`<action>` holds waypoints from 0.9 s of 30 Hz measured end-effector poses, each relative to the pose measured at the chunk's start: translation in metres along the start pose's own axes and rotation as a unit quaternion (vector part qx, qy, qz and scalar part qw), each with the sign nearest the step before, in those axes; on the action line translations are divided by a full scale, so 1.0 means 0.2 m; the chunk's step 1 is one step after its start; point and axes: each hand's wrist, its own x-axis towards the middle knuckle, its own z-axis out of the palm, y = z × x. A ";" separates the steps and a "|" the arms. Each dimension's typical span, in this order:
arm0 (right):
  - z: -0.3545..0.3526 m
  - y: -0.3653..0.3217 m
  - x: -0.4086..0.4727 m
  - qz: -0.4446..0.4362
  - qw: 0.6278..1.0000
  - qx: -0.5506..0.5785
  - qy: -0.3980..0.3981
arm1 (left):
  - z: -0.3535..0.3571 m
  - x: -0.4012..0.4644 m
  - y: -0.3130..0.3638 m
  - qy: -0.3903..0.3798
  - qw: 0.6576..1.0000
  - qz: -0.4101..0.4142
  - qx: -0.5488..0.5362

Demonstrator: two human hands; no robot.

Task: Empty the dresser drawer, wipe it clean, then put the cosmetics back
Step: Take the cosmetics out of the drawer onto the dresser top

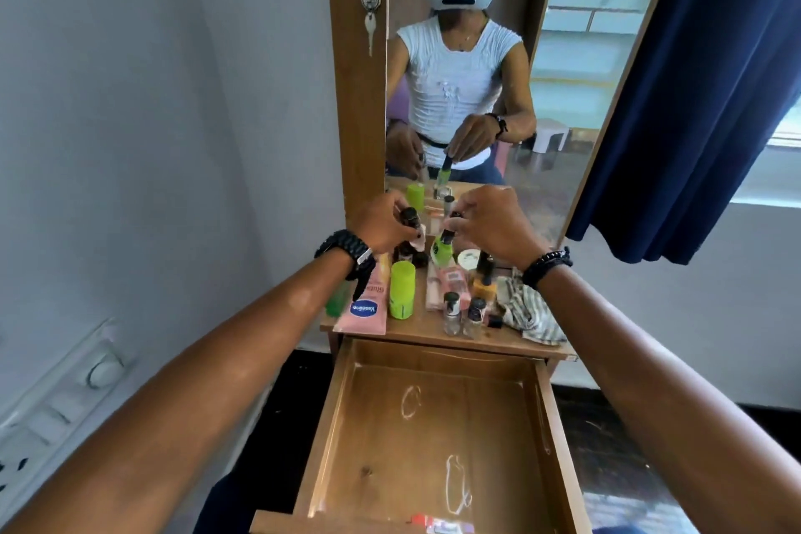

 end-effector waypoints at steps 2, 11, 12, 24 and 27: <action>0.07 0.03 0.07 0.013 1.000 -0.016 -0.004 | 0.03 0.07 -0.03 0.001 1.000 -0.027 0.008; 0.33 0.10 0.26 0.041 0.995 -0.072 -0.046 | 0.18 0.25 -0.12 -0.035 0.985 -0.061 0.155; 0.36 0.11 0.27 0.042 0.995 -0.076 -0.047 | 0.20 0.26 -0.14 -0.036 0.984 -0.067 0.164; 0.51 0.18 0.33 0.060 0.989 -0.110 -0.084 | 0.29 0.33 -0.24 -0.034 0.974 -0.073 0.213; 0.51 0.19 0.33 0.054 0.986 -0.129 -0.094 | 0.28 0.33 -0.24 -0.037 0.972 -0.078 0.219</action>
